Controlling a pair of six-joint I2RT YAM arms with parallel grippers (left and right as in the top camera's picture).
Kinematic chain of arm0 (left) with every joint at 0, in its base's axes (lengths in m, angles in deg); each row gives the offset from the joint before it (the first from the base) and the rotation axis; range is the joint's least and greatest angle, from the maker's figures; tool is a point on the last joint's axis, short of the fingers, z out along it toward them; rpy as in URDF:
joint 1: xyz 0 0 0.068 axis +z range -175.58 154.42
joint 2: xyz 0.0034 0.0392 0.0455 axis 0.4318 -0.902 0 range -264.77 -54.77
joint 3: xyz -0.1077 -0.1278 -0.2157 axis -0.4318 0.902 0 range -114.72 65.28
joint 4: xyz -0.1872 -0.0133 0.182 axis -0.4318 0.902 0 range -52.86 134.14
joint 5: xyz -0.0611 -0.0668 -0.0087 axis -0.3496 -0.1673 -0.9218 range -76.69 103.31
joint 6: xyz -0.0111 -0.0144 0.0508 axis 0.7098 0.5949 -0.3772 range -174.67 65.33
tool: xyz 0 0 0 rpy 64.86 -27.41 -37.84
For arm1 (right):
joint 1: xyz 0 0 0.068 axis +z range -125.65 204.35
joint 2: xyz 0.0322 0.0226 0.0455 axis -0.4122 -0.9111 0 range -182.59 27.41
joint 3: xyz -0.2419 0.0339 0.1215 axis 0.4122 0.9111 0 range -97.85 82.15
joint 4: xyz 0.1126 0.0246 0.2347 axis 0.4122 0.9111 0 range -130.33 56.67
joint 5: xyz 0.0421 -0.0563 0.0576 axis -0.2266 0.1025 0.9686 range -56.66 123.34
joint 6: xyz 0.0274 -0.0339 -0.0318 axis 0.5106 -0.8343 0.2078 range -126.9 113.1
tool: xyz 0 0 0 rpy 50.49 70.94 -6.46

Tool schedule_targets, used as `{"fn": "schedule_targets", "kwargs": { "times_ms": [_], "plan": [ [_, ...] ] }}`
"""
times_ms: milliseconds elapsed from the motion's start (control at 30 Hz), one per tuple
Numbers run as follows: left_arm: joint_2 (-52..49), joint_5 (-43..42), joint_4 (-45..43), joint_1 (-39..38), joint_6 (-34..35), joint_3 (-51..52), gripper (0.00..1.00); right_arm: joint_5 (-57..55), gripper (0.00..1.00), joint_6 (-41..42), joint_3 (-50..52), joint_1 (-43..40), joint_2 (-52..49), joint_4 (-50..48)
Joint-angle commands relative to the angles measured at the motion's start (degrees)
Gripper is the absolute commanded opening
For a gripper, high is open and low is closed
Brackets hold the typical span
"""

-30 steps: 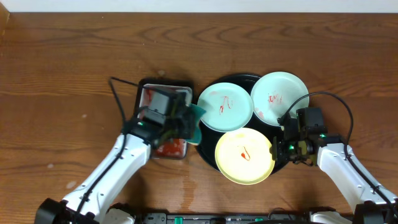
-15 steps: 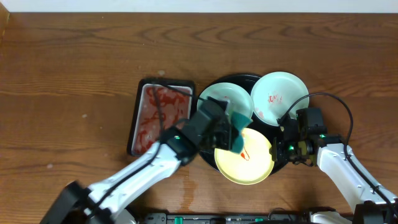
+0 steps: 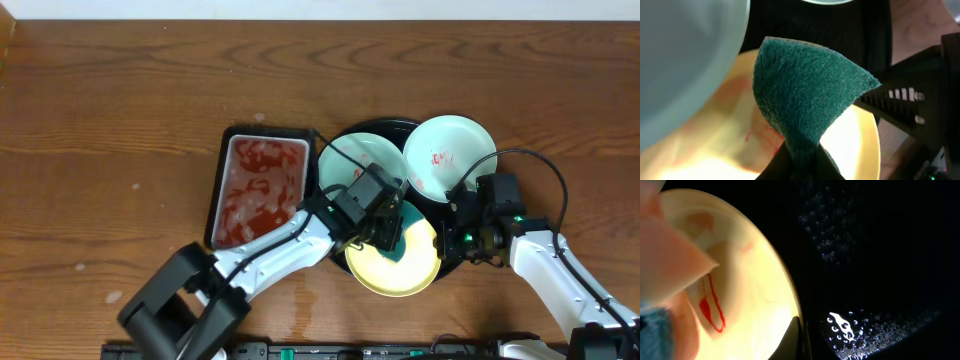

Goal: Clean dirty plates on tray and stack at the side
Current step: 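Scrub the yellow plate surface with the sponge in the left gripper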

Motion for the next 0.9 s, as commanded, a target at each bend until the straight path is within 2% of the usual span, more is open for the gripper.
{"fn": "schedule_targets", "kwargs": {
  "times_ms": [0, 167, 367, 433, 567, 700, 867],
  "plan": [
    [-2.4, -0.3, 0.3, -0.1, -2.1, -1.0, 0.07, 0.2, 0.01, 0.0, 0.4, -0.5, -0.4, 0.0],
    [-4.2, 0.7, 0.9, -0.1, -2.1, -1.0, 0.07, 0.2, 0.01, 0.0, 0.4, -0.5, -0.4, -0.2],
    [-4.1, 13.2, 8.3, 0.2, -2.1, -1.0, 0.07, 0.2, 0.01, 0.0, 0.4, -0.5, -0.4, -0.2],
    [-3.8, 15.0, 10.6, 0.3, -2.2, -1.2, 0.07, 0.2, 0.01, 0.0, 0.4, -0.5, -0.4, -0.2],
    [-1.6, 13.0, 12.1, 0.3, -4.0, -2.2, 0.07, 0.2, 0.01, 0.0, 0.4, -0.5, -0.4, -0.2],
    [1.9, 9.3, 9.7, 0.2, -4.2, -3.0, 0.07, 0.2, 0.01, 0.0, 0.4, -0.5, -0.4, -0.2],
    [2.3, 8.1, 6.4, 0.2, -1.7, -3.0, 0.08, 0.2, 0.01, 0.0, 0.4, -0.5, -0.4, -0.2]
  ]
}}
